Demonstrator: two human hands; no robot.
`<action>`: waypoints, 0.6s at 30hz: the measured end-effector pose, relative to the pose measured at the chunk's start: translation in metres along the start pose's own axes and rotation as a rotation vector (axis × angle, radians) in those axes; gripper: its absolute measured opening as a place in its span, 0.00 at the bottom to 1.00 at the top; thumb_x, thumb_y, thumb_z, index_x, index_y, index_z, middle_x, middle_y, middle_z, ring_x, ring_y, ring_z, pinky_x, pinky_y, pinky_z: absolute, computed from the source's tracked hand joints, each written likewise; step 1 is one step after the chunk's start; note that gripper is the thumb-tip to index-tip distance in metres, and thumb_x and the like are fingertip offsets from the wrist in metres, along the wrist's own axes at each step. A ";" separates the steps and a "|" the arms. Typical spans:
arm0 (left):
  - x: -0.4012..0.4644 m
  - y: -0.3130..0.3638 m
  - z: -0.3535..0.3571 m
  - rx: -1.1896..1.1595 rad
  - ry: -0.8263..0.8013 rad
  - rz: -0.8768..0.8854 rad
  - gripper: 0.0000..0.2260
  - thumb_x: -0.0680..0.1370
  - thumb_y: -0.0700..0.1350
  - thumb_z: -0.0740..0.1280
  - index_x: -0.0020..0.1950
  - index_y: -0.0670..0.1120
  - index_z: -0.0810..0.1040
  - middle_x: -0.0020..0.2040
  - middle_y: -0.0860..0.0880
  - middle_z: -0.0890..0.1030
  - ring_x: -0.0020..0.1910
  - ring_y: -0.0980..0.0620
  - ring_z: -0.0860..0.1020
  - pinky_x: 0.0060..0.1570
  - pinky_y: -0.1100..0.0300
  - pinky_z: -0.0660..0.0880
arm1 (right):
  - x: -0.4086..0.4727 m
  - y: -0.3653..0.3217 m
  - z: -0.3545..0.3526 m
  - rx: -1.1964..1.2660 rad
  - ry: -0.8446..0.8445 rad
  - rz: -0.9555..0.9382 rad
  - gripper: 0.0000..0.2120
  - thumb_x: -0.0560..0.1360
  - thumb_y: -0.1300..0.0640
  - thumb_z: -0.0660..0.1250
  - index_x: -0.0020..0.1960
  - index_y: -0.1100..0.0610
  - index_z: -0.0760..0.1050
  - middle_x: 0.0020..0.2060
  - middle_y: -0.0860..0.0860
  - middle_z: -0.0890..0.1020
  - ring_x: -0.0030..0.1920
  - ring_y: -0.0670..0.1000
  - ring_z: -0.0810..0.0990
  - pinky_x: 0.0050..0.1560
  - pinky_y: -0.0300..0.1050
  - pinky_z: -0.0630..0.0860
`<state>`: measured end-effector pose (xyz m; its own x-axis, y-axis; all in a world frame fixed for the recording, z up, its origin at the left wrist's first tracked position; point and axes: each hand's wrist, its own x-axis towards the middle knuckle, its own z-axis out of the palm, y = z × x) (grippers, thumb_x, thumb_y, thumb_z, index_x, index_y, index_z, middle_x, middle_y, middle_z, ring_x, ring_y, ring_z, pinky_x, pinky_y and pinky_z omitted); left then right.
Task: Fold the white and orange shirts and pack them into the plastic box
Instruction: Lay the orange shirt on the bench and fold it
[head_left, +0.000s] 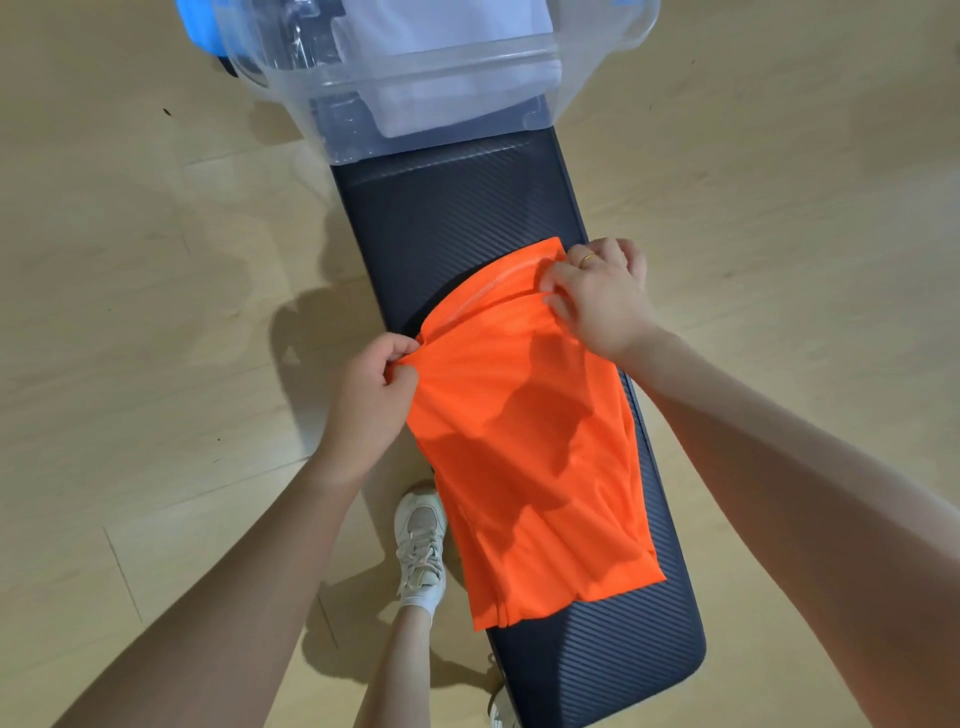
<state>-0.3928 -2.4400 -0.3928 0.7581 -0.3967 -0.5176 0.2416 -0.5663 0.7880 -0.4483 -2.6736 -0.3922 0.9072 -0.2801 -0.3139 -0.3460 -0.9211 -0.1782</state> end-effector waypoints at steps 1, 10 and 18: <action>0.000 0.002 -0.001 -0.011 0.000 0.012 0.12 0.74 0.32 0.58 0.43 0.47 0.76 0.36 0.54 0.75 0.35 0.57 0.70 0.36 0.67 0.66 | 0.003 0.001 -0.002 0.029 0.038 0.004 0.10 0.76 0.53 0.61 0.52 0.55 0.77 0.55 0.54 0.77 0.63 0.59 0.67 0.67 0.51 0.50; 0.019 0.015 0.013 0.092 0.070 -0.096 0.10 0.79 0.48 0.59 0.41 0.45 0.71 0.32 0.51 0.71 0.34 0.52 0.70 0.37 0.57 0.66 | 0.040 -0.004 0.000 0.090 -0.001 0.045 0.09 0.77 0.56 0.59 0.53 0.56 0.74 0.62 0.52 0.74 0.67 0.56 0.65 0.71 0.53 0.49; 0.020 0.014 0.012 0.262 -0.096 0.215 0.05 0.77 0.45 0.65 0.48 0.43 0.76 0.38 0.50 0.77 0.37 0.49 0.75 0.41 0.55 0.70 | 0.032 0.010 -0.003 -0.052 -0.015 0.015 0.13 0.79 0.53 0.56 0.60 0.54 0.74 0.57 0.54 0.78 0.63 0.59 0.67 0.67 0.53 0.53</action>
<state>-0.3818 -2.4642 -0.3962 0.7111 -0.5863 -0.3880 -0.0903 -0.6234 0.7767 -0.4219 -2.6924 -0.4012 0.8982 -0.2897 -0.3306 -0.3460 -0.9299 -0.1252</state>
